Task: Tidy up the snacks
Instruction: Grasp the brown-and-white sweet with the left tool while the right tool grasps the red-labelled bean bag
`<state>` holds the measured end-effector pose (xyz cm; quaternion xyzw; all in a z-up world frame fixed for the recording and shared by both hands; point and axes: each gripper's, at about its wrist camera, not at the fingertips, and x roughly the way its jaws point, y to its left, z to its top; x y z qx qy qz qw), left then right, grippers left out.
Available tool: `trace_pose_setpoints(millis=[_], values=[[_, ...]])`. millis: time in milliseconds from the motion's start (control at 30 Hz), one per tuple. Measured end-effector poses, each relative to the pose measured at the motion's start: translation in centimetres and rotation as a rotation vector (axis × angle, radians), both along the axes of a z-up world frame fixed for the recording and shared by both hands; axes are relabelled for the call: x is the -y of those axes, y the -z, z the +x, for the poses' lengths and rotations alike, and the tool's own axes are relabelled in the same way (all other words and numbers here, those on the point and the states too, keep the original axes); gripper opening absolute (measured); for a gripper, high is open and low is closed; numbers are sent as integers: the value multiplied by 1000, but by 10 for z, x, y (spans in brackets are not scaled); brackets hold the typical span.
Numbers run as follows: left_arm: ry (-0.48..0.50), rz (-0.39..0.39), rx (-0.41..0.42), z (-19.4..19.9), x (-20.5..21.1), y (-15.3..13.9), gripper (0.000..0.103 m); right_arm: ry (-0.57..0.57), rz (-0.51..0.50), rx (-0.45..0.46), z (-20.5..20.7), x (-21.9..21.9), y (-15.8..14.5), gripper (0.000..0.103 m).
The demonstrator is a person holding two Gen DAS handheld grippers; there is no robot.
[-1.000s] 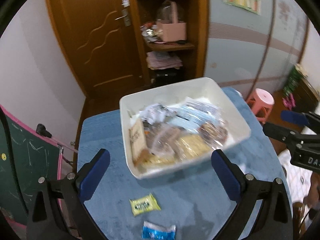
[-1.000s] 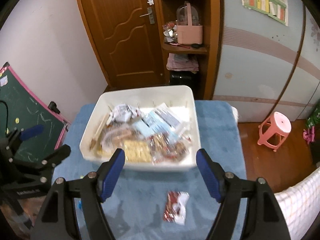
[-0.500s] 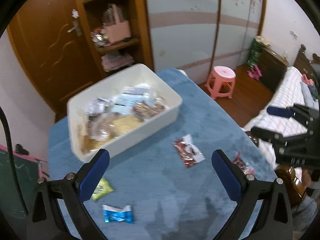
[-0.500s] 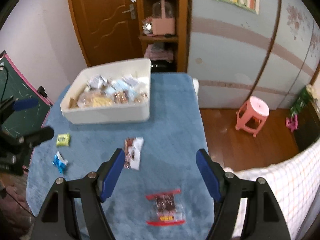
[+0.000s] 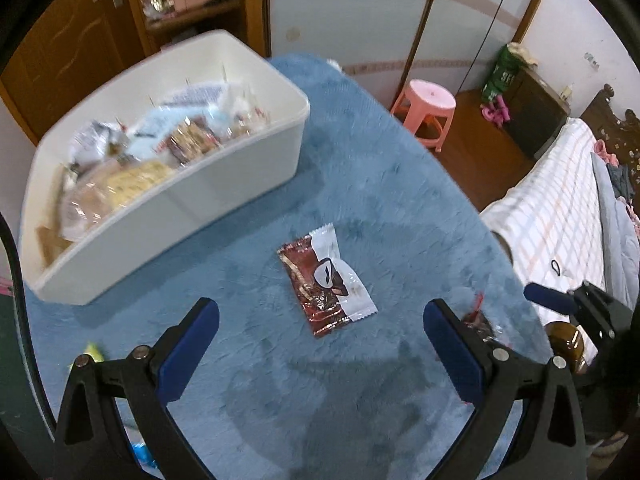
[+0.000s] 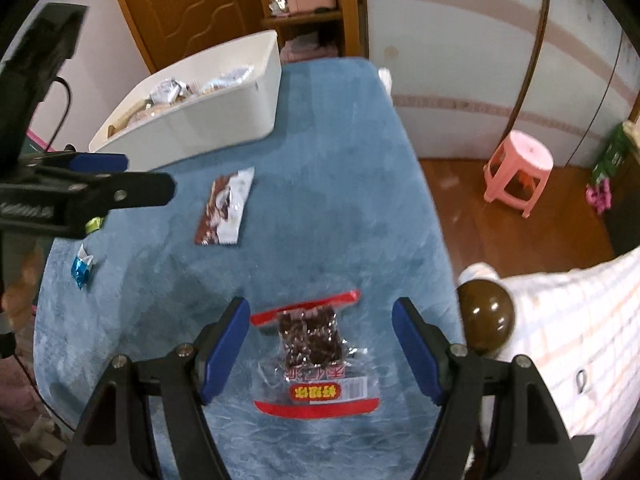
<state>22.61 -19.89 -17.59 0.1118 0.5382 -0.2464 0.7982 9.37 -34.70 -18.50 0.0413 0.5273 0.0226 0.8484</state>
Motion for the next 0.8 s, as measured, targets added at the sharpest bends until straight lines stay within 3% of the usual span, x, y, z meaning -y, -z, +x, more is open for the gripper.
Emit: trace_pose_setpoints(millis=[133, 300, 367, 400, 500, 800], values=[[-6, 26, -37, 13, 8, 30, 102, -18, 8, -15, -2, 1, 17, 74], [2, 42, -60, 26, 10, 51, 102, -106, -55, -25, -5, -9, 31, 74], [10, 51, -65, 30, 9, 56, 102, -129, -87, -54, -4, -12, 40, 67], [15, 55, -66, 31, 9, 57, 102, -140, -82, -75, -3, -11, 45, 55], [28, 57, -68, 34, 10, 60, 102, -125, -43, -69, 1, -3, 44, 43], [53, 65, -84, 43, 26, 76, 102, -90, -63, -41, 15, 0, 39, 41]])
